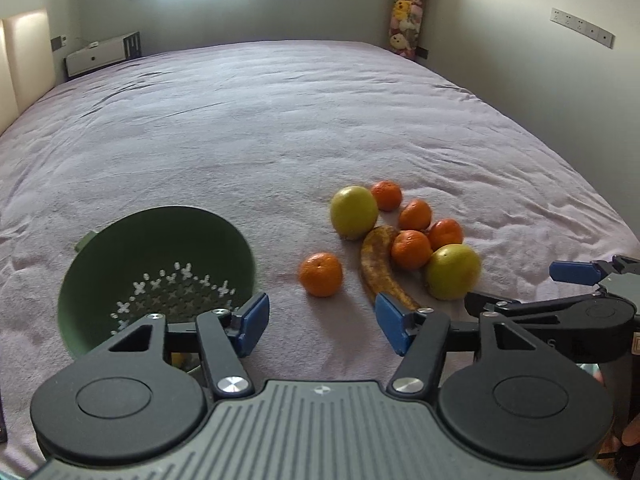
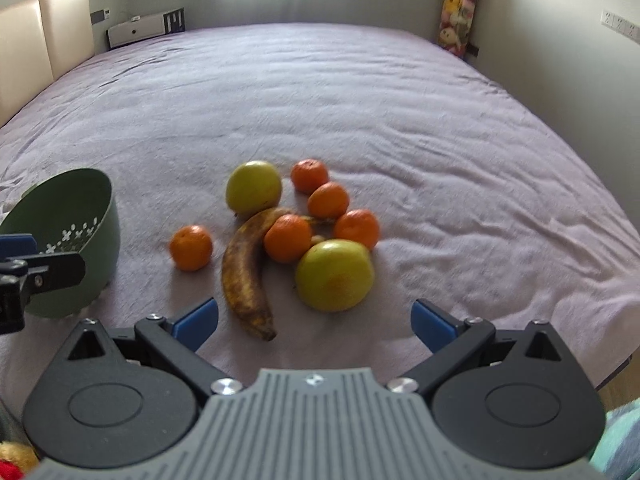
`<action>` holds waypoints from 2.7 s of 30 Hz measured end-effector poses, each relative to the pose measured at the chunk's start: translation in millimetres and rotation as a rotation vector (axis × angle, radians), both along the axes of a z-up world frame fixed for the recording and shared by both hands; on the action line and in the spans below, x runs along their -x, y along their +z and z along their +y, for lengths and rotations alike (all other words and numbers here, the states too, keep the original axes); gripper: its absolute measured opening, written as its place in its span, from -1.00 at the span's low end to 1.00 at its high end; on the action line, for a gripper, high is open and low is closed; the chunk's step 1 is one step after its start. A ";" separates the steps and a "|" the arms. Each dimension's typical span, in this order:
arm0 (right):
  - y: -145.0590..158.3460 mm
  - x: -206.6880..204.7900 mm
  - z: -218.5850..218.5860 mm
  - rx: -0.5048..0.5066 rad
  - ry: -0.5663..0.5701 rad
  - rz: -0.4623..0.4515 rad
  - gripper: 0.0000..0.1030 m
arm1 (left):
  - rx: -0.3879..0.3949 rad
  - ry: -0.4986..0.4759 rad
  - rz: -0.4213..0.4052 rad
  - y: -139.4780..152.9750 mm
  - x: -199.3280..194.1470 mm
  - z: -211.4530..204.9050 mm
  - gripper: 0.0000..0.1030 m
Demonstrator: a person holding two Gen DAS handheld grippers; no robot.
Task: Organize fruits
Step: 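Reach the left tool to a mandarin while the right tool approaches a large pear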
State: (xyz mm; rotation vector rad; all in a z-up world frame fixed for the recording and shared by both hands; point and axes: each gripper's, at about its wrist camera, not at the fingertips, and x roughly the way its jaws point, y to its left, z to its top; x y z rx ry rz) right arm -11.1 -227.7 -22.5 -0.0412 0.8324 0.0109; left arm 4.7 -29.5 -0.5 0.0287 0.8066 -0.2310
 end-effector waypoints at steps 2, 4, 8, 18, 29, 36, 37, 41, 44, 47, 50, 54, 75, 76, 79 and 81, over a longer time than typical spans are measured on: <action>0.0 -1.4 -4.6 -0.012 -0.003 -0.021 0.92 | 0.000 -0.013 -0.008 -2.2 -2.7 -5.5 0.21; -0.9 -4.8 -10.1 -0.052 -0.005 -0.018 0.92 | -0.007 -0.027 -0.017 -4.8 -6.3 -11.3 0.13; -3.9 -11.8 -11.7 -0.084 -0.010 0.011 0.92 | -0.047 -0.058 -0.038 -8.9 -13.0 -24.9 -0.02; -8.9 -39.7 -23.8 -0.096 -0.090 0.053 0.90 | -0.105 -0.103 -0.027 -15.8 -44.0 -43.5 -0.03; -31.0 -73.7 -19.2 -0.077 -0.116 0.116 0.79 | -0.138 -0.155 -0.046 -39.9 -65.0 -41.7 -0.02; -49.1 -82.3 -18.2 -0.100 -0.103 0.157 0.74 | -0.186 -0.190 -0.086 -51.9 -67.0 -39.9 0.07; -50.4 -82.9 -19.3 -0.107 -0.105 0.158 0.74 | -0.197 -0.200 -0.092 -53.4 -66.0 -40.3 0.07; -57.2 -85.3 -24.8 -0.146 -0.117 0.180 0.74 | -0.238 -0.214 -0.081 -62.9 -67.0 -48.5 0.08; -61.7 -87.0 -27.5 -0.164 -0.124 0.189 0.74 | -0.287 -0.220 -0.075 -71.1 -69.7 -54.3 0.08; -64.3 -89.4 -30.1 -0.177 -0.139 0.198 0.74 | -0.293 -0.228 -0.043 -78.7 -74.0 -53.2 0.08; -68.8 -92.5 -31.8 -0.208 -0.149 0.224 0.74 | -0.316 -0.231 -0.027 -85.7 -78.0 -54.8 0.08; -72.7 -95.0 -31.7 -0.209 -0.147 0.235 0.74 | -0.342 -0.258 -0.020 -93.2 -83.6 -64.0 0.15; -89.4 -107.9 -33.4 -0.247 -0.158 0.246 0.40 | -0.363 -0.219 0.051 -116.0 -109.3 -64.1 0.04; -89.0 -107.5 -33.4 -0.232 -0.163 0.243 0.34 | -0.361 -0.217 0.049 -115.7 -109.2 -63.6 0.04; -88.9 -105.6 -37.0 -0.249 -0.168 0.237 0.30 | -0.354 -0.214 0.045 -114.9 -108.2 -62.3 0.02; -88.5 -104.5 -36.7 -0.245 -0.162 0.234 0.30 | -0.350 -0.210 0.039 -113.9 -106.2 -61.1 0.01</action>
